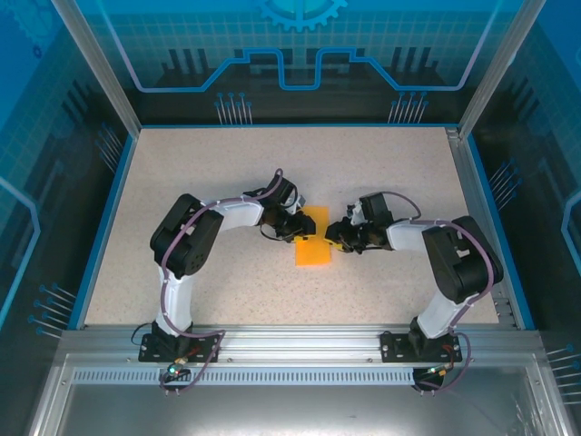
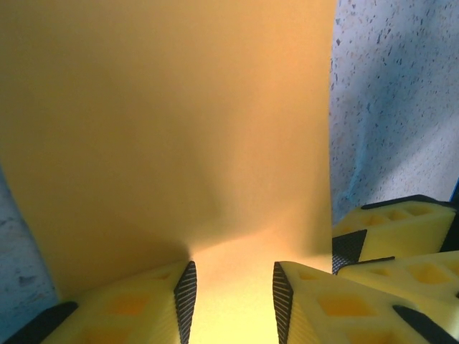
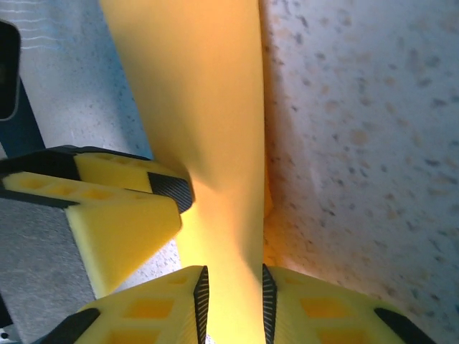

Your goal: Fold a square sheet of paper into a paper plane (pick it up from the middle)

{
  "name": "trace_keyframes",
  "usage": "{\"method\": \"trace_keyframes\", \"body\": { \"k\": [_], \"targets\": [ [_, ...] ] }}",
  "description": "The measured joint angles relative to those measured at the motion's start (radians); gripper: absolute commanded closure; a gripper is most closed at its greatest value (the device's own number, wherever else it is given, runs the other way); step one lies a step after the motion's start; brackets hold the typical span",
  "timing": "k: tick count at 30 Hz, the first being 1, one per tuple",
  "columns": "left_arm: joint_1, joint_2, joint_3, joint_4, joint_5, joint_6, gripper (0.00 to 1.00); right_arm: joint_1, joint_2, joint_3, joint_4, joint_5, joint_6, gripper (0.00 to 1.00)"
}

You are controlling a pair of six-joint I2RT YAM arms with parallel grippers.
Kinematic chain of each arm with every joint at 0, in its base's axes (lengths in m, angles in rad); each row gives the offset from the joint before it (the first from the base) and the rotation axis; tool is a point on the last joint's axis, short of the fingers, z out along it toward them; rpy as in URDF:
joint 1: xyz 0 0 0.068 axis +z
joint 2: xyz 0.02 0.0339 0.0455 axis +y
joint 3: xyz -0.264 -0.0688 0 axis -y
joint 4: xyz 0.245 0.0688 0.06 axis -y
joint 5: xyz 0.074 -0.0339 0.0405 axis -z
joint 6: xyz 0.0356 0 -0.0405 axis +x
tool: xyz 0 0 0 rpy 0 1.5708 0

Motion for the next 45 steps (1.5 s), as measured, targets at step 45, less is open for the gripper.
{"method": "trace_keyframes", "body": {
  "k": [45],
  "targets": [
    [-0.493,-0.262,-0.224,0.022,-0.837,0.602,0.35,-0.004,0.076,0.111,-0.146,-0.093,-0.051,0.90]
  ]
}}
